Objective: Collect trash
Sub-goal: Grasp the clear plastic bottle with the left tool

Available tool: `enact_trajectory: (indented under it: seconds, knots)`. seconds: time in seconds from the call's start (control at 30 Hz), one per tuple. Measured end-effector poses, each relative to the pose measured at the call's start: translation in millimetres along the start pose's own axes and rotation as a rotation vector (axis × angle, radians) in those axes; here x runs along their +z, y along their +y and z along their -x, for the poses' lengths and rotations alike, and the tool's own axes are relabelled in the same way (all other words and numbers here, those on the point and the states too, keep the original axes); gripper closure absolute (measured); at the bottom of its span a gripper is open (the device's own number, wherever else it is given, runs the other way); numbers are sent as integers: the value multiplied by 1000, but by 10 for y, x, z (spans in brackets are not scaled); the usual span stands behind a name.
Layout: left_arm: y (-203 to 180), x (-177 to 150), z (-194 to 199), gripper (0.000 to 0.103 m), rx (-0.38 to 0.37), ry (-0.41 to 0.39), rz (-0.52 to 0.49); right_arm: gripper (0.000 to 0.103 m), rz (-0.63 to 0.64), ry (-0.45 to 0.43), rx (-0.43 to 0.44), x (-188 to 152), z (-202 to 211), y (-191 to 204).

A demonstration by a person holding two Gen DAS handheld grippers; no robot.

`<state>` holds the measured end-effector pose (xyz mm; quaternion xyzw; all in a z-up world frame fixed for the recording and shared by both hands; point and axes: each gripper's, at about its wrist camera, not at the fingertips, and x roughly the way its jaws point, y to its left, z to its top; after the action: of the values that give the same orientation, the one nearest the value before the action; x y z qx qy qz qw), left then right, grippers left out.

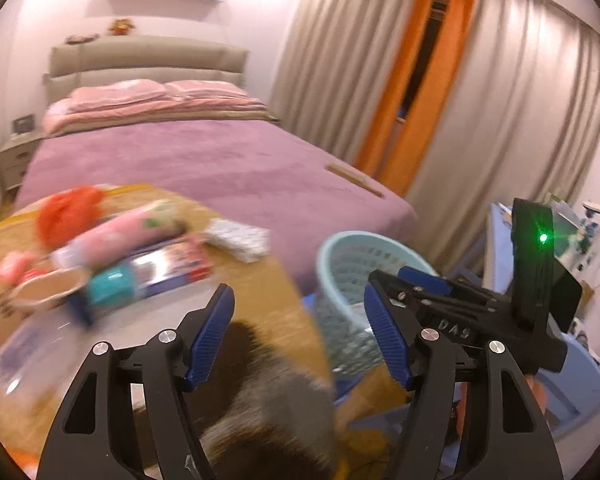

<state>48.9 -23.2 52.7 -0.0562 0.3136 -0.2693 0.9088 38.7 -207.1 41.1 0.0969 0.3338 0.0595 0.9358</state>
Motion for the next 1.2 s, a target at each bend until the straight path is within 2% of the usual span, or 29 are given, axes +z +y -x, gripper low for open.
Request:
enact_trajectory:
  seconds: [0.13, 0.27, 0.4, 0.57, 0.73, 0.87, 1.03, 1.2]
  knots:
    - [362, -149, 350, 35, 110, -22, 38, 49, 59, 11, 48, -40, -105, 378]
    - [793, -370, 762, 34, 255, -34, 98, 49, 103, 41, 88, -72, -301, 718]
    - [1182, -586, 1066, 32, 351, -35, 169, 49, 126, 61, 122, -100, -451, 963]
    - [1644, -888, 1368, 31, 428, -15, 272, 49, 166, 83, 156, -151, -584, 1296]
    - [1904, -1145, 1585, 31, 424, -4, 342, 49, 197, 100, 175, -221, -659, 1532]
    - [2023, -1163, 1600, 31, 406, -5, 360, 49, 209, 120, 182, -280, -717, 1668]
    - [2024, -979, 1453, 31, 384, 8, 279, 49, 227, 144, 216, -381, -691, 1828]
    - [1955, -678, 1107, 27, 296, 48, 157, 49, 261, 159, 237, -509, -658, 1964]
